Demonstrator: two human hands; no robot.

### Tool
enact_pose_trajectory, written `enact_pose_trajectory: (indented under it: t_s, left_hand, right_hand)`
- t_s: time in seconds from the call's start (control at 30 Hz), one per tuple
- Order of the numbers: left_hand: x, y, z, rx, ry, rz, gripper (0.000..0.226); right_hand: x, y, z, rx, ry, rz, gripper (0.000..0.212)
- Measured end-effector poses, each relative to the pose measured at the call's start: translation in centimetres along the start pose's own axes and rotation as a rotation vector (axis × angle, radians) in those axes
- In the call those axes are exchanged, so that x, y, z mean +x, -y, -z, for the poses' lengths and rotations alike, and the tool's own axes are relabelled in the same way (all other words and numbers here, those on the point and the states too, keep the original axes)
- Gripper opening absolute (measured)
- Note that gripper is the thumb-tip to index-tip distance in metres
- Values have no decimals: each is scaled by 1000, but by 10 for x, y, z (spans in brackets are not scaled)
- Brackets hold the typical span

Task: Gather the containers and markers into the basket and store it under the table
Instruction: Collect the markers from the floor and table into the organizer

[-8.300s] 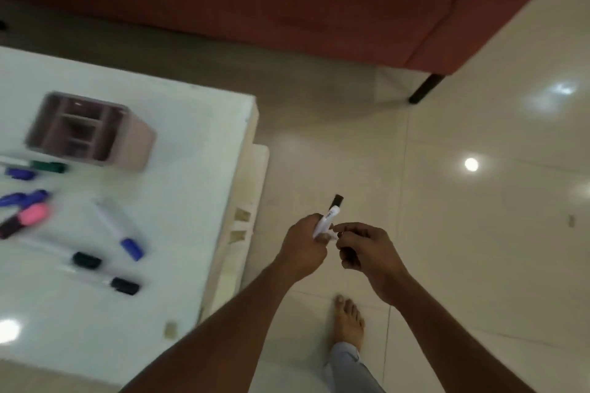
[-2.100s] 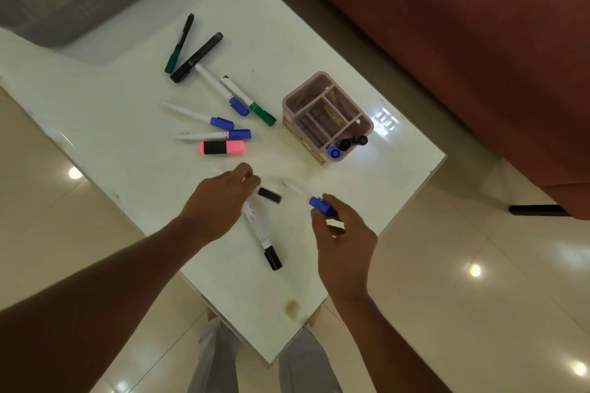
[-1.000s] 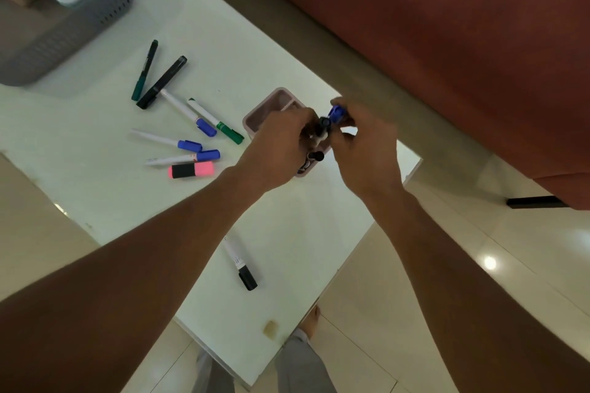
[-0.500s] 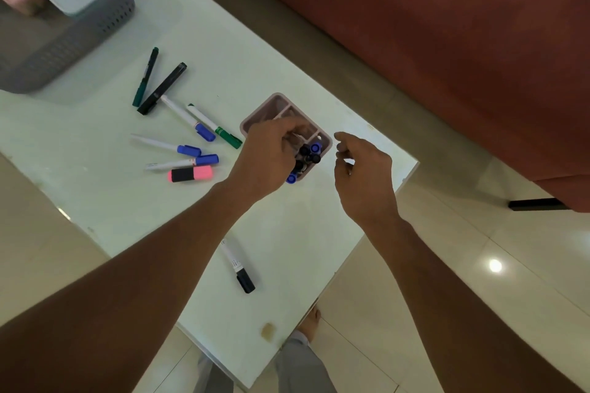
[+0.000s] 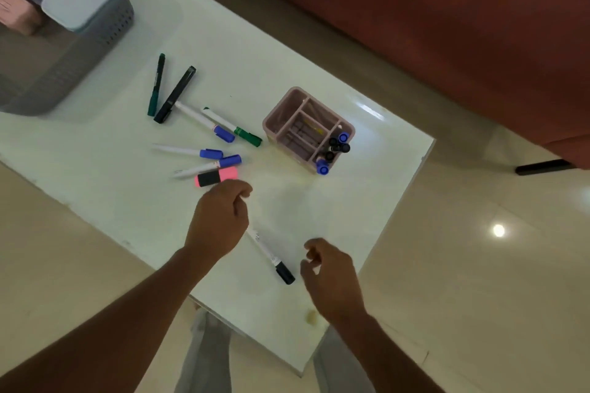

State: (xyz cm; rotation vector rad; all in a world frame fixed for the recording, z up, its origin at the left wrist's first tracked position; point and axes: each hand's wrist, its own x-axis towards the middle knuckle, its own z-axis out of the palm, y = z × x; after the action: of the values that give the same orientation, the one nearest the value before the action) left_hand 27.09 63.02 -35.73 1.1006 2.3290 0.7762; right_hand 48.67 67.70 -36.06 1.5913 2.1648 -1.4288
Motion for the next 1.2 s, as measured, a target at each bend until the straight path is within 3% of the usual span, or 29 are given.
enact_pose_trajectory:
  t_s: [0.13,0.3,0.43,0.57,0.73,0.9,1.07,1.2]
  left_hand:
    - [-9,35,12,85,112,-37,27]
    - [28,61,33,190,69,-191,23]
    - [70,70,51,190,57,-213,25]
    - [87,75,56,278,152,-318,24]
    - [100,80,54,455,303,-288,51]
    - [112,90,57,610,298,-331,32]
    - [117,80,54,383,311,-333,28]
    - [112,65,40,218,455,-228,10]
  right_hand:
    - [-22,12,-52,-212,57,-114,31]
    - [-25,32,-88,-219,-156,-156,16]
    - [-27,49,-95,25,-295,-233,26]
    - [-27,73,-90,282,-449,-260,26]
    - [-21,112,-76,496,-617,-157,22]
    - [-6,130,-66,589,-638,-122,14]
    - [-1,125,-68,607,-632,-157,11]
    - [-4,114,-72,627,-581,-208,8]
